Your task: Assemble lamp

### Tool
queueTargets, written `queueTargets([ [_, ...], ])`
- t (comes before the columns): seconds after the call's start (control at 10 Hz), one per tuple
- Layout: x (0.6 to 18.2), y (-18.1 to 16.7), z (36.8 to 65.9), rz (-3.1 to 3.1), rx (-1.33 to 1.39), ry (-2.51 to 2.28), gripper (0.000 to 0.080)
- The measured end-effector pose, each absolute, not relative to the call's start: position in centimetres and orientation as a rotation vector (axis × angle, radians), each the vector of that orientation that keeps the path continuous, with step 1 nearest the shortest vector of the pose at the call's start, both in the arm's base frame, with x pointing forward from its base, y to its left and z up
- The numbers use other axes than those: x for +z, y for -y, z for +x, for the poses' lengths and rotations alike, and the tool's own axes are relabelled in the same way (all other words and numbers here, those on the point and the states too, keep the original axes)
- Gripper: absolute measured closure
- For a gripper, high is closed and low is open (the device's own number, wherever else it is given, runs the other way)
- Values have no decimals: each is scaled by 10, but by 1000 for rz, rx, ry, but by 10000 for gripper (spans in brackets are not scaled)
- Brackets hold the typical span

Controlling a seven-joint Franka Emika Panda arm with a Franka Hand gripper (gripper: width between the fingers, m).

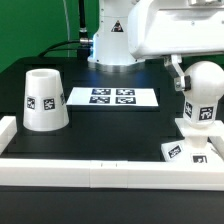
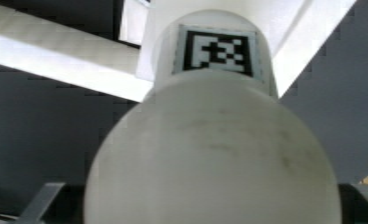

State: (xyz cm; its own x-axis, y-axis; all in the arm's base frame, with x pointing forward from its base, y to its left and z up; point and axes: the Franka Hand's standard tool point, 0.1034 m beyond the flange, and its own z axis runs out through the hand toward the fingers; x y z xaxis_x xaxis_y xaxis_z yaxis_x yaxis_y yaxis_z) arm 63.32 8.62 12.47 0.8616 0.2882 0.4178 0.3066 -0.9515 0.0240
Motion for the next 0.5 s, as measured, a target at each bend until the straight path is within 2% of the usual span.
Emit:
queueTargets([
  [0.1,125,-86,633,-2989,-660,478,223],
  [0.2,125,-86,633,-2989,-660,478,129],
  [0.4,126,-87,633,-2989,-656,480,105],
  [0.5,132,-88,633,-2988,-658,485,101],
])
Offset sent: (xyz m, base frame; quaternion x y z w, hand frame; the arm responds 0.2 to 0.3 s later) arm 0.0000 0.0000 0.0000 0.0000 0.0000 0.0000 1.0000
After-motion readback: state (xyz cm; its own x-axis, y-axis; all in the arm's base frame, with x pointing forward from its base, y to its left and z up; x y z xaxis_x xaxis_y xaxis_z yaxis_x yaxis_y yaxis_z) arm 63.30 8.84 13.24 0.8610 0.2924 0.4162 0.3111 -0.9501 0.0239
